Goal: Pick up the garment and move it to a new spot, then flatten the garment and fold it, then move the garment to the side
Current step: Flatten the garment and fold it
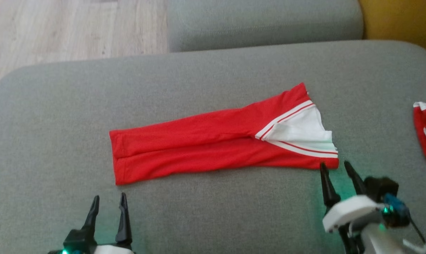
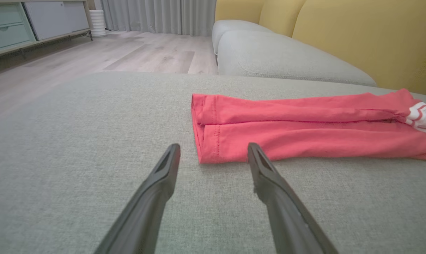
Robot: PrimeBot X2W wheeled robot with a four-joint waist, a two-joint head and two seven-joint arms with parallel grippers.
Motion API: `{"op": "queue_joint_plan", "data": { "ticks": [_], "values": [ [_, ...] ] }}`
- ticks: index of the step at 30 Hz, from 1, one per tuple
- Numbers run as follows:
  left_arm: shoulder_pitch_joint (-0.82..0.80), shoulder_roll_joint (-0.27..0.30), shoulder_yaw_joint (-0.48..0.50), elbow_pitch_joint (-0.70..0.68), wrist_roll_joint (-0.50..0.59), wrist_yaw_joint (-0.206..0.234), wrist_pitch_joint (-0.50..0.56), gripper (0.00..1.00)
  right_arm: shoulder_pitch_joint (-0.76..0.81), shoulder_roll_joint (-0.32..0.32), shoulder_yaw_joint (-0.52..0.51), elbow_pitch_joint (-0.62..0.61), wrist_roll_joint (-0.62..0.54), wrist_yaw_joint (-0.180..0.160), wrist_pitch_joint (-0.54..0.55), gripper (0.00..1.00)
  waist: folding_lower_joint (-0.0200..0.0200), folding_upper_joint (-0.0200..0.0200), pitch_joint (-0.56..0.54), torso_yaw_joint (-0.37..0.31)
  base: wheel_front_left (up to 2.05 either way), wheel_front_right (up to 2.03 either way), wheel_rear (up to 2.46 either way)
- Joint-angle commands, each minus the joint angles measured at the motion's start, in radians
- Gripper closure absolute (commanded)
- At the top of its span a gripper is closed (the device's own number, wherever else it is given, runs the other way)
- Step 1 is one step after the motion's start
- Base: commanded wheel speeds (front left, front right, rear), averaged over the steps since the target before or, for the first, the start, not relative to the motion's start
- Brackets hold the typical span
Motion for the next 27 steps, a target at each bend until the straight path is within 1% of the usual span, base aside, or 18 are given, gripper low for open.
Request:
{"op": "queue_joint_plan", "data": {
  "ticks": [1, 7, 12, 17, 21, 24, 27],
  "values": [
    [-0.051, -0.001, 0.017, -0.032, -0.007, 0.001, -0.005, 0.00, -0.084, -0.009, 0.022, -0.023, -0.010, -0.001, -0.011, 0.00, 0.0000, -0.0001, 0.033, 0.007, 0.00, 0.00, 0.00],
    [-0.106, -0.001, -0.030, -0.027, -0.025, 0.002, -0.005, 0.00, -0.230, -0.044, 0.001, 0.052, -0.033, -0.001, -0.011, 0.00, 0.0000, -0.0001, 0.119, 0.045, 0.00, 0.00, 0.00],
    [-0.137, -0.001, -0.040, -0.020, -0.038, 0.005, -0.005, 0.00, -0.351, -0.069, -0.005, 0.233, -0.043, -0.001, -0.011, 0.00, 0.0000, -0.0001, 0.174, 0.072, 0.00, 0.00, 0.00],
    [-0.167, -0.001, -0.050, -0.020, -0.040, 0.007, -0.005, 0.00, -0.428, -0.083, -0.004, 0.375, -0.018, -0.001, -0.010, 0.00, 0.0000, -0.0001, 0.215, 0.095, 0.00, 0.00, 0.00],
    [-0.175, -0.001, -0.058, -0.018, -0.037, 0.008, -0.005, 0.00, -0.444, -0.063, 0.040, 0.435, 0.040, -0.001, -0.010, 0.00, 0.0000, -0.0001, 0.228, 0.100, 0.00, 0.00, 0.00],
    [-0.176, -0.001, -0.069, -0.013, -0.039, 0.006, -0.005, 0.00, -0.435, -0.040, 0.099, 0.455, 0.101, -0.001, -0.007, 0.00, 0.0000, -0.0001, 0.227, 0.099, 0.00, 0.00, 0.00],
    [-0.177, -0.001, -0.078, -0.012, -0.045, 0.008, -0.005, 0.00, -0.416, -0.021, 0.169, 0.452, 0.180, -0.001, 0.018, 0.00, 0.0000, -0.0001, 0.223, 0.098, 0.00, 0.00, 0.00]
  ]
}}
